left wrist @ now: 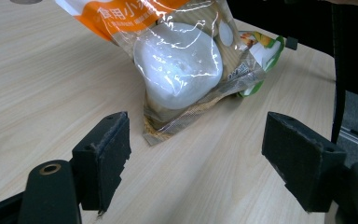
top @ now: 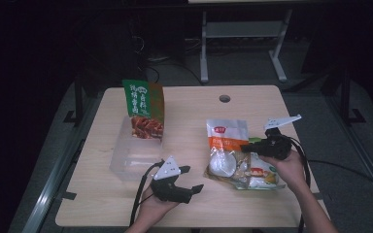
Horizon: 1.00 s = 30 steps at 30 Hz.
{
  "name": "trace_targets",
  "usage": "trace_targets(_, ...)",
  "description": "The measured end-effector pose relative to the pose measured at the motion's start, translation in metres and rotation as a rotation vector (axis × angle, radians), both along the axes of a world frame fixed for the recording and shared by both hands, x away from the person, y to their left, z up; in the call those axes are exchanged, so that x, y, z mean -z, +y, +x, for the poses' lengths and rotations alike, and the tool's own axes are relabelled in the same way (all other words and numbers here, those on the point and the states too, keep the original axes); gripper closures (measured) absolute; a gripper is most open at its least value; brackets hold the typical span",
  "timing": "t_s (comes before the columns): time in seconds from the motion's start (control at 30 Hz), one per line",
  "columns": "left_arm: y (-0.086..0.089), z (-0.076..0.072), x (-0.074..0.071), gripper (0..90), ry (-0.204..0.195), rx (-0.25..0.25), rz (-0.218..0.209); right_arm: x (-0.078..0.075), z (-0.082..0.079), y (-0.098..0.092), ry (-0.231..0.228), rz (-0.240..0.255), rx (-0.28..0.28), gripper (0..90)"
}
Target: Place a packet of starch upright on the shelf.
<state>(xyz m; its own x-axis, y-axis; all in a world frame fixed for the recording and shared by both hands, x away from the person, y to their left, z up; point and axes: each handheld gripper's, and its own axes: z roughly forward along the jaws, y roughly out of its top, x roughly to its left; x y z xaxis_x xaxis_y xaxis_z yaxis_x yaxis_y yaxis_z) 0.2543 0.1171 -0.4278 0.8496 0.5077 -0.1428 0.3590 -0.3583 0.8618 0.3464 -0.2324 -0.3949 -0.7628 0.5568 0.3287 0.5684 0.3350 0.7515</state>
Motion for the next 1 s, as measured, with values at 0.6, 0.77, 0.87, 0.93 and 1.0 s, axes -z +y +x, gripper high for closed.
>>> trace_targets(0.6,-0.023,0.032,0.011,21.5,0.078,-0.042,-0.056,-0.019,-0.03,0.017,-0.148,0.012,-0.146,89.8)
trace_targets(0.77,-0.032,0.046,0.016,32.6,0.124,-0.033,-0.092,-0.018,-0.035,0.017,-0.168,0.02,-0.179,89.8)
trace_targets(0.87,-0.034,0.052,0.016,47.1,0.154,-0.026,-0.129,-0.017,-0.037,0.017,-0.171,0.02,-0.188,89.8)
trace_targets(0.93,-0.036,0.054,0.016,58.6,0.17,-0.015,-0.143,-0.017,-0.038,0.016,-0.17,0.028,-0.194,89.7)
trace_targets(1.0,-0.037,0.055,0.016,70.9,0.17,-0.019,-0.137,-0.016,-0.038,0.016,-0.171,0.032,-0.197,89.7)
